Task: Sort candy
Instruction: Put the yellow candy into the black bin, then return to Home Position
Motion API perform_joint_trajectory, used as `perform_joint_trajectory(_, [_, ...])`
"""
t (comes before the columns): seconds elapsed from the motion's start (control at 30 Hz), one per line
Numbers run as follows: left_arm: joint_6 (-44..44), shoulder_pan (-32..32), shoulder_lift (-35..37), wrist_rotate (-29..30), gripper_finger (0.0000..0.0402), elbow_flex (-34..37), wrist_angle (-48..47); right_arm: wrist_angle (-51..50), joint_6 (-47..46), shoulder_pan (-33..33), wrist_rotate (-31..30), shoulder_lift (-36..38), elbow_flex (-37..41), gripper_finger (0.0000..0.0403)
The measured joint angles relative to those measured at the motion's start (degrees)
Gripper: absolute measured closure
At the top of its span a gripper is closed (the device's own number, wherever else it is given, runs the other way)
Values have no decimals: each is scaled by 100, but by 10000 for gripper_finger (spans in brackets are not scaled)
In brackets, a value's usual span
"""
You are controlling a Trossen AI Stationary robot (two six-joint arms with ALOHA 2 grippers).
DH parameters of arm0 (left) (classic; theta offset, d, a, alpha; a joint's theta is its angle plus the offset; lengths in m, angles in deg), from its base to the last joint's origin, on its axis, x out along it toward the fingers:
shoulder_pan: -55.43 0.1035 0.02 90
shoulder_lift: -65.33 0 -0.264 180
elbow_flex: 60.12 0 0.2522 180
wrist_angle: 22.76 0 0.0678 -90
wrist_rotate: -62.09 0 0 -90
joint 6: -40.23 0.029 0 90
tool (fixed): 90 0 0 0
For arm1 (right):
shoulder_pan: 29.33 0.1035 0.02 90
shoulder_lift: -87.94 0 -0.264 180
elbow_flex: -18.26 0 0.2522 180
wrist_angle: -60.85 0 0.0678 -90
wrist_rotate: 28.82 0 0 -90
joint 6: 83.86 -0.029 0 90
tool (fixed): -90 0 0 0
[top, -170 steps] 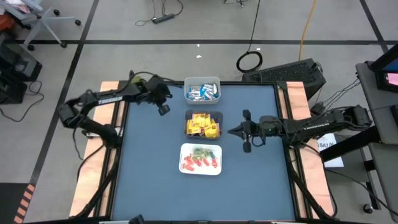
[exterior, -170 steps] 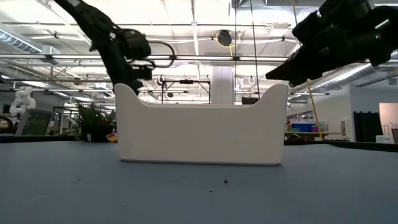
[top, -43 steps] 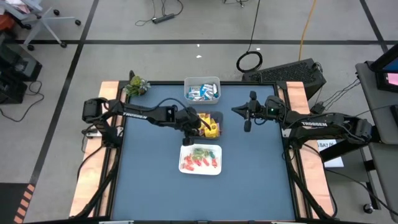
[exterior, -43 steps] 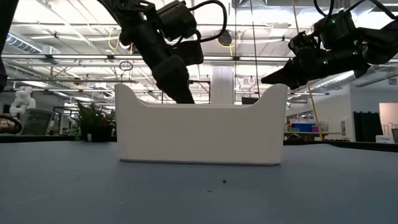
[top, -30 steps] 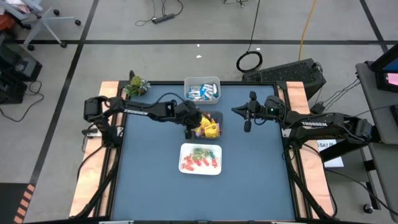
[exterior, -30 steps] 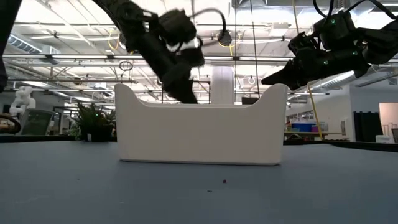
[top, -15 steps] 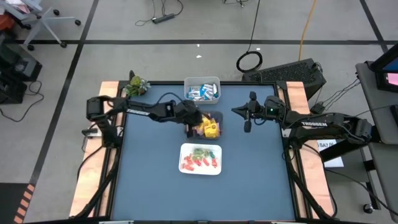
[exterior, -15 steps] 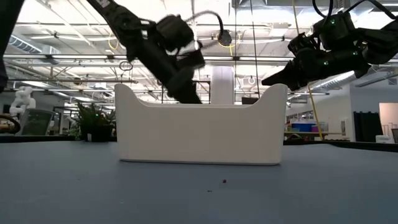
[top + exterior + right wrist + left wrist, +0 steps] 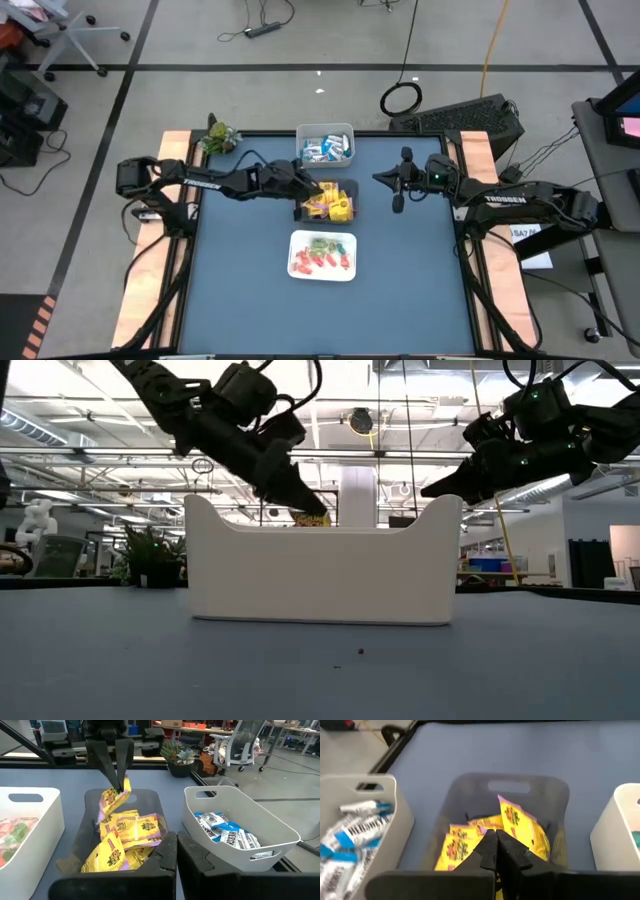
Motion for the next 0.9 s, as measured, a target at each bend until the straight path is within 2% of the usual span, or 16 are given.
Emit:
perform_joint_trajectory(0.13, [-143, 0, 1, 6, 374, 98, -45, 8, -86, 0, -6, 0, 0, 403])
perform_joint_trajectory(0.37, [-12, 11, 15, 40, 279, 103, -90, 8, -107, 0, -6, 0, 0, 403])
perform_joint_trajectory(0.47, [213, -8, 231, 218, 256, 106, -247, 7, -91, 0, -5, 0, 0, 403])
perform_joint_trajectory(0.6, [380, -84, 645, 459, 273, 304, -258, -21, 12, 0, -14, 0, -2, 403])
perform_joint_trajectory(0.9, [334, -90, 1625, 493, 385, 1497, 438, -166, 400, 36, -129, 121, -2, 403])
